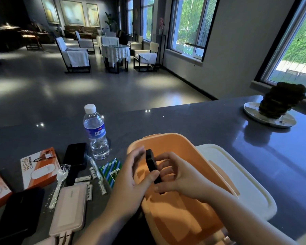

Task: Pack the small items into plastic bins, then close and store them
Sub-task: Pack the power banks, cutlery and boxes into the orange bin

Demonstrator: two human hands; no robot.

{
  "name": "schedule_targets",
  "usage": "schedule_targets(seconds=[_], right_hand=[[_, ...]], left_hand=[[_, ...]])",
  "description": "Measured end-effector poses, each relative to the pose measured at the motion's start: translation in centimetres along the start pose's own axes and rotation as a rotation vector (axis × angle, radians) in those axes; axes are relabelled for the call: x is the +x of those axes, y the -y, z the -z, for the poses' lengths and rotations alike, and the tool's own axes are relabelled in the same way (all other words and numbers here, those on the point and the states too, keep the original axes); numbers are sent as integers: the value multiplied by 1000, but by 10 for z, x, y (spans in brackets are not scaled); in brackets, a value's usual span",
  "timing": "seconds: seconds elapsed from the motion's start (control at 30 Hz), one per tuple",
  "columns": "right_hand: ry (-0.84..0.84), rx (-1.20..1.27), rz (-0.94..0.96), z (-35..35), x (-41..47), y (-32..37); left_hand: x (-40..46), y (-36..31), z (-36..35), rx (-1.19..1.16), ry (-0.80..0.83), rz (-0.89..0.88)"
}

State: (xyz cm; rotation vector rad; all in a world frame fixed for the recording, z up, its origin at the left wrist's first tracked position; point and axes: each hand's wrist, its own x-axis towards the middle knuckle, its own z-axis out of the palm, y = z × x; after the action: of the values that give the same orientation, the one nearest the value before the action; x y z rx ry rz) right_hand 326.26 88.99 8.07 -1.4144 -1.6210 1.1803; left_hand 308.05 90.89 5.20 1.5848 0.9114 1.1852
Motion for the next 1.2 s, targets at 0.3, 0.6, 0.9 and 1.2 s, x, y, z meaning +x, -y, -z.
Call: schedule_targets(seconds=[0.3, 0.6, 0.9, 1.2], right_hand=[[-12, -816, -501, 4, 47, -41], [-124, -1109, -476, -14, 66, -72], [-249, -1093, -309, -23, 58, -23], [-155, -445, 337, -144, 5, 71]], left_hand=[[-11, 34, 11, 530, 74, 38], [-12, 39, 15, 523, 79, -32], [-15, 35, 22, 615, 74, -13], [-108, 37, 126, 727, -419, 188]])
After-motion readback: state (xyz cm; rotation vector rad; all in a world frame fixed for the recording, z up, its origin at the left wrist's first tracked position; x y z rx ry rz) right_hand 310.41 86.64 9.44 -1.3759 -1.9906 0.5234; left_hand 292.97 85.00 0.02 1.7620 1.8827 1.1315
